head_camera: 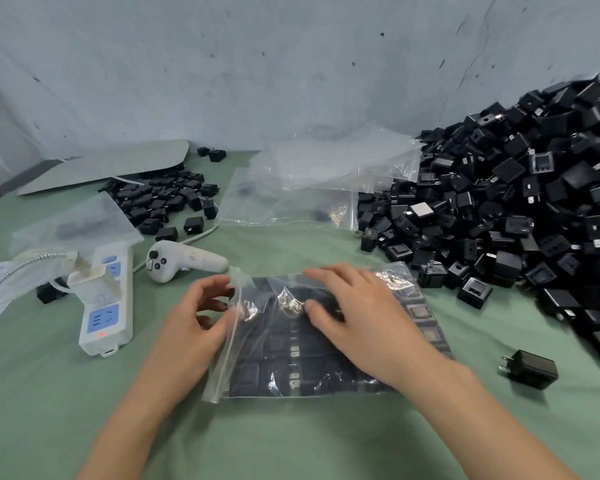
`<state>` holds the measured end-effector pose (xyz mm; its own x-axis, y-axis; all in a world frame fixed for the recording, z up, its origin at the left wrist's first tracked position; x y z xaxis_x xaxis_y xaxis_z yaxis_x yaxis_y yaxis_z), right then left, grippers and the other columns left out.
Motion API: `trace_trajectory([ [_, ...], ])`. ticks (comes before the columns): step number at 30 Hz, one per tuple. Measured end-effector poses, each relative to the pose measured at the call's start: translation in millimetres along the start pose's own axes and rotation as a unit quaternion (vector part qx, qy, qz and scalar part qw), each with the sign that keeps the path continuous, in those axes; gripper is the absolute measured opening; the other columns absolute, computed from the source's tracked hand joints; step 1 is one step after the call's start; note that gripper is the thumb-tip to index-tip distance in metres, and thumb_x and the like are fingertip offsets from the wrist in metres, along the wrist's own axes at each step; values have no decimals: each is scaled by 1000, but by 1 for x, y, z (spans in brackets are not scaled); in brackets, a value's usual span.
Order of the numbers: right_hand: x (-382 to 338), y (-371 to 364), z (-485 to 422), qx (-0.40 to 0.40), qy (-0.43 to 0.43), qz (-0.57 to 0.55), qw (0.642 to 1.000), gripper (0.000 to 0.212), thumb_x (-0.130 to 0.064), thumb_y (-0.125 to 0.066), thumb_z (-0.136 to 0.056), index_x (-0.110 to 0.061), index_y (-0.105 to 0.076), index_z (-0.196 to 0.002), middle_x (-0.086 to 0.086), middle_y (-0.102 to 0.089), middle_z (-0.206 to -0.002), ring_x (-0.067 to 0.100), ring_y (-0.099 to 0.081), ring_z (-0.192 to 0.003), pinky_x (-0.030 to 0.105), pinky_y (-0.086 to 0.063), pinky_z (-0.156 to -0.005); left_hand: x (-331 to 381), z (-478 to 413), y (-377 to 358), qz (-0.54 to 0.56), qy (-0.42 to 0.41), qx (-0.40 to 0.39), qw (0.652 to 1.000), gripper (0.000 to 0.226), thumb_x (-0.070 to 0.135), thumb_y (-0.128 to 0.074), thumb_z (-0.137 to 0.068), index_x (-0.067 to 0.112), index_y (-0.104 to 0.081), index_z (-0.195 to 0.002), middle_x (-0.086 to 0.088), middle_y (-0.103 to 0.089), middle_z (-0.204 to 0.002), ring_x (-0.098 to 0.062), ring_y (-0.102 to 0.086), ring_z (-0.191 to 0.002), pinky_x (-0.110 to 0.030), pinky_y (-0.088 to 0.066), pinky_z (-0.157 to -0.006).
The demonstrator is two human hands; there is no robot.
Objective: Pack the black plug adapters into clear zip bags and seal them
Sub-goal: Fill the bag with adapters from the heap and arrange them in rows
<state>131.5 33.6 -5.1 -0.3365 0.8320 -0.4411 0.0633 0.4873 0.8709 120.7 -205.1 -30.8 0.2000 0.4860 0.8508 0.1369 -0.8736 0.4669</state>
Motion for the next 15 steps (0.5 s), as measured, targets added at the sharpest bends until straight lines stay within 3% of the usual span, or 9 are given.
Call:
trace_trajectory([
  [4, -8, -14, -1, -29, 28, 83, 996, 66, -64, -32, -97, -34, -22, -155, -11, -33, -155, 15, -25, -144, 42, -7, -125, 0, 1, 0, 6, 21, -41, 999, 45, 32, -78, -82, 45, -57, -119, 27, -67, -110, -1, -61, -80, -15, -49, -74],
  [7, -14, -20, -4, -24, 45, 100, 994, 69, -68, -31, -96, -32, -21, -154, -9, -33, -156, 18, -24, -146, 48, -5, -124, 3, 1, -11, 12, 14, -38, 999, 52, 28, -80, -82, 46, -57, -124, 29, -68, -105, 1, -63, -77, -9, -47, -71],
  [11, -33, -26, -4, -19, 85, 89, 992, 68, -69, -34, -95, -34, -25, -153, -3, -34, -157, 24, -25, -147, 53, -7, -123, 3, -3, -6, 10, 16, -23, 1000, 57, 27, -79, -82, 47, -53, -129, 19, -72, -102, 6, -63, -88, -15, -46, -78],
  [13, -46, -32, -3, -15, 107, 91, 990, 63, -66, -36, -97, -34, -30, -151, -1, -32, -159, 26, -23, -148, 54, -5, -123, 0, -2, -2, 2, 18, -27, 999, 60, 25, -79, -83, 48, -52, -131, 15, -71, -108, 1, -64, -95, -23, -48, -83],
  [15, -61, -39, -2, -9, 122, 62, 991, 57, -60, -38, -99, -33, -34, -149, -2, -35, -157, 26, -23, -148, 54, -4, -123, 0, 0, 0, 8, 17, -50, 999, 62, 26, -79, -82, 55, -50, -129, 11, -72, -106, -5, -66, -92, -19, -50, -83],
])
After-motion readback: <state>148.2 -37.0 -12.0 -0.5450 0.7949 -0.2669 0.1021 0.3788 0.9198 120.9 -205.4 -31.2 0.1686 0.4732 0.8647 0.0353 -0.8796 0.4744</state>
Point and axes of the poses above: each hand's wrist, its own z-axis away from the middle knuckle, its own y-axis out of the back of the hand, x = y × z, the point moved 2 cm from there along -z, towards the middle knuckle
